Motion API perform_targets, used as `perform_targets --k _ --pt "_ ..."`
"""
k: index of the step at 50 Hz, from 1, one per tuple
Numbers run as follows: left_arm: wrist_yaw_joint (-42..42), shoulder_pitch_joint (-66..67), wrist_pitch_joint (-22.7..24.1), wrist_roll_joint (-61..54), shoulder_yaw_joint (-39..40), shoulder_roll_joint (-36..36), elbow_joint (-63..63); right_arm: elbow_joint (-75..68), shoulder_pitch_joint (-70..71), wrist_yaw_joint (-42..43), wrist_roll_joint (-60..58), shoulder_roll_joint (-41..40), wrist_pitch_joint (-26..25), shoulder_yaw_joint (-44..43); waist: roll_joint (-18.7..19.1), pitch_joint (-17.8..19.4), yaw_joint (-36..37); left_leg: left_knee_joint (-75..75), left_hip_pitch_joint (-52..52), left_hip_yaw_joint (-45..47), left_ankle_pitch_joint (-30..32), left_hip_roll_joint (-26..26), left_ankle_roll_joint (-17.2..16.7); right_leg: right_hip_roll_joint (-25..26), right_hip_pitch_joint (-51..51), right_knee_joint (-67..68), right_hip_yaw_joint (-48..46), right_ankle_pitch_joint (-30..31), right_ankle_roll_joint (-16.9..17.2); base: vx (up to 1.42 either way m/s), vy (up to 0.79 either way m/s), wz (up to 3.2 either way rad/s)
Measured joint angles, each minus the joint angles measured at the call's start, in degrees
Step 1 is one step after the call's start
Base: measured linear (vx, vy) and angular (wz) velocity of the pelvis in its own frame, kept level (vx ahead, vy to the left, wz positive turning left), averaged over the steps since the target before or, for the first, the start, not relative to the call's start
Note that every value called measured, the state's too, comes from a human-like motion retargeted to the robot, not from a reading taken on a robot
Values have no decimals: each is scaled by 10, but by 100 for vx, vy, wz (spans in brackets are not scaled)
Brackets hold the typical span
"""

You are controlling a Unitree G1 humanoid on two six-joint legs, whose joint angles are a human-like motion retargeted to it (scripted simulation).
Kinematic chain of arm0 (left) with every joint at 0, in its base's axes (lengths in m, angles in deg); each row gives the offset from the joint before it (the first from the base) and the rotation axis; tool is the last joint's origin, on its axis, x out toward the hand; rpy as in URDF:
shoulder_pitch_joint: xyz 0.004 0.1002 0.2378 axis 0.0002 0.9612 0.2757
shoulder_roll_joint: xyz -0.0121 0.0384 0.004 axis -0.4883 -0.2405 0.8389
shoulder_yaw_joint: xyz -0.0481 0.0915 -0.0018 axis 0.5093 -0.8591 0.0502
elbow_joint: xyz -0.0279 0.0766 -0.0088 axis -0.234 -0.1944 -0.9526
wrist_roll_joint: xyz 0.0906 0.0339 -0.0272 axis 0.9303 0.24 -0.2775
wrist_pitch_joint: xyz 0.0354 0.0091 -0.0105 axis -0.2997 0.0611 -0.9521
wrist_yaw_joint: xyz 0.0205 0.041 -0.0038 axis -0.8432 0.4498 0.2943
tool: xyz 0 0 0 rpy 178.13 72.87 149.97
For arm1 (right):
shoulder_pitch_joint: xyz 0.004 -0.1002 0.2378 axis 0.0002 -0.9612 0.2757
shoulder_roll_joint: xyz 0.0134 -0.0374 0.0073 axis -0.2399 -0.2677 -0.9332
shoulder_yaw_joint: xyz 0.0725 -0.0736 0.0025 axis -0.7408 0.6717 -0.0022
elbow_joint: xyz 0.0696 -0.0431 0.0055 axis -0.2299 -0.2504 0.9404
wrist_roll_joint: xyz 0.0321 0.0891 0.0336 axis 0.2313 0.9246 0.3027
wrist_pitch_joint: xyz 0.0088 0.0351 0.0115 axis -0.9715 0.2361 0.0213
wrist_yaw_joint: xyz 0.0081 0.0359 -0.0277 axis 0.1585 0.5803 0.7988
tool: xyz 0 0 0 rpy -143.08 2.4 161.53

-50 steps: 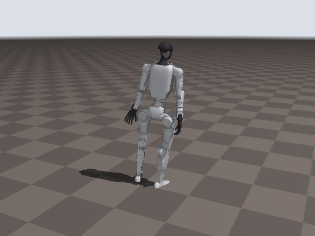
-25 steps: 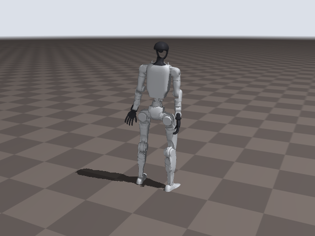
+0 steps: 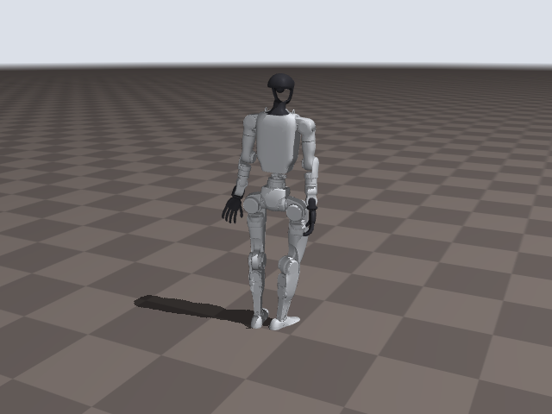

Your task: Upper body actions

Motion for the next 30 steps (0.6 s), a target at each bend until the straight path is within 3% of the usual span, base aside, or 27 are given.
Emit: perform_targets --k 5,10,12,16,18,20,25,30 --pt "-5 8 8 13 0 -11 11 0 15 1 13 -10 2 5 -9 11 -20 0 2 0 2 1 2 37 -20 10 115 6 -19 -1 -2 -2" --pt "9 -9 -10 21 -8 -24 -12 31 7 -1 -8 -13 34 19 -15 14 -12 -2 -3 19 3 4 4 10 -22 21 52 14 15 -5 -5 -31" --pt "20 -11 -11 14 -1 -23 -13 35 12 9 -15 -12 28 26 -18 16 -2 -1 -8 36 1 10 3 3 -37 41 58 22 41 -8 -3 -92" --pt "39 -8 12 -14 5 -24 -2 32 34 13 -21 -11 16 31 -24 22 -7 2 -18 51 0 14 3 -1 -70 87 110 11 131 -10 -6 -52" --pt "49 -11 21 -20 -3 -27 -1 38 33 10 -20 -10 21 29 -20 23 -17 1 -20 52 1 20 1 -4 -80 109 129 -4 153 -9 -9 -2" --pt "57 -18 18 -11 -11 -28 -2 44 25 12 -16 -9 29 25 -12 23 -25 0 -21 48 2 30 -2 -4 -85 126 144 -19 134 -5 -10 10" --pt "53 -25 15 21 -26 -20 3 25 0 32 2 -1 30 5 10 14 -25 2 -27 37 8 54 -12 -37 -64 127 99 -45 49 -2 -15 14" --pt "53 -22 31 20 -24 -11 24 0 -20 19 11 8 5 -5 15 5 -15 1 -30 36 13 64 -24 -55 -47 108 110 -26 15 -3 -20 -1"
